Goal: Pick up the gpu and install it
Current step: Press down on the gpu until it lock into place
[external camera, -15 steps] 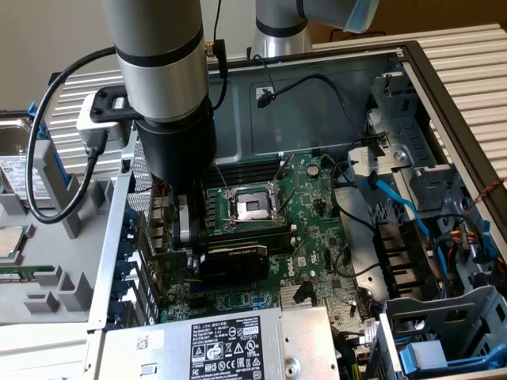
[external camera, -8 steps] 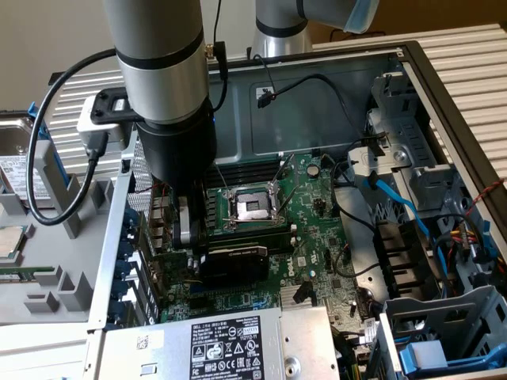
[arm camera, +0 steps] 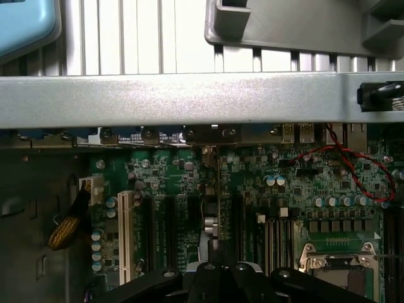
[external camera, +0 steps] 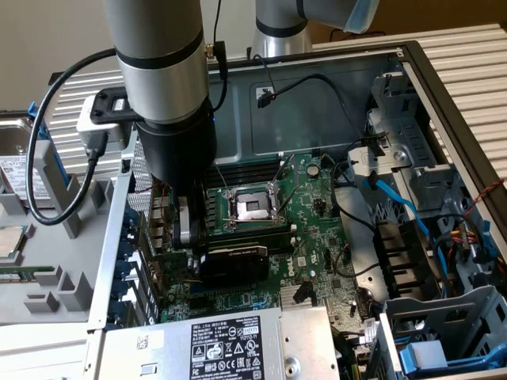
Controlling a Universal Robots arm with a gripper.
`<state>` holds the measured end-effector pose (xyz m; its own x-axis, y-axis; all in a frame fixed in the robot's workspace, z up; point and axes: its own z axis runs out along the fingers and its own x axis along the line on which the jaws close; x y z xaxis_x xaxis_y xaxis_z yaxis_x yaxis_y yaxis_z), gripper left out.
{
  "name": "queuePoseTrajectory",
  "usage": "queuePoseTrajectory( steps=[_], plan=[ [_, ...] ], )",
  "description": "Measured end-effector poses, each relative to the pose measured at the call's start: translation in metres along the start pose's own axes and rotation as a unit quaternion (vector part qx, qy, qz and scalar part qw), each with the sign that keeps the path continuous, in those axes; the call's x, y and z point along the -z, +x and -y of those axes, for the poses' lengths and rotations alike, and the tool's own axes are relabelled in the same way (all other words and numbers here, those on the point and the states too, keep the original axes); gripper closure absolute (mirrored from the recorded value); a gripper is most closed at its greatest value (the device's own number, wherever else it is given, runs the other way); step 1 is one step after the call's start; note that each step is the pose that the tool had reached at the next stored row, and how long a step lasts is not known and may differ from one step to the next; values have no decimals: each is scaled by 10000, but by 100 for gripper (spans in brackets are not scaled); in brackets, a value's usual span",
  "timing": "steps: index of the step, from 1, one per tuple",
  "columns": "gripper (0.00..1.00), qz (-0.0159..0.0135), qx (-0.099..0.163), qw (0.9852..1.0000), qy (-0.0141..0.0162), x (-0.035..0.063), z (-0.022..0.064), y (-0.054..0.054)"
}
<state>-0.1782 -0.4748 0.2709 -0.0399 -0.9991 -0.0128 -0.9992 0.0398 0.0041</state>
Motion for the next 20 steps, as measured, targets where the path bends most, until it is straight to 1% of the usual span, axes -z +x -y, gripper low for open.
queuePoseTrajectory(
  steps=[11,20],
  plan=[
    [89,0,0,10000,0,49,0,-1],
    [89,-1,0,10000,0,121,3,-5]
  ],
)
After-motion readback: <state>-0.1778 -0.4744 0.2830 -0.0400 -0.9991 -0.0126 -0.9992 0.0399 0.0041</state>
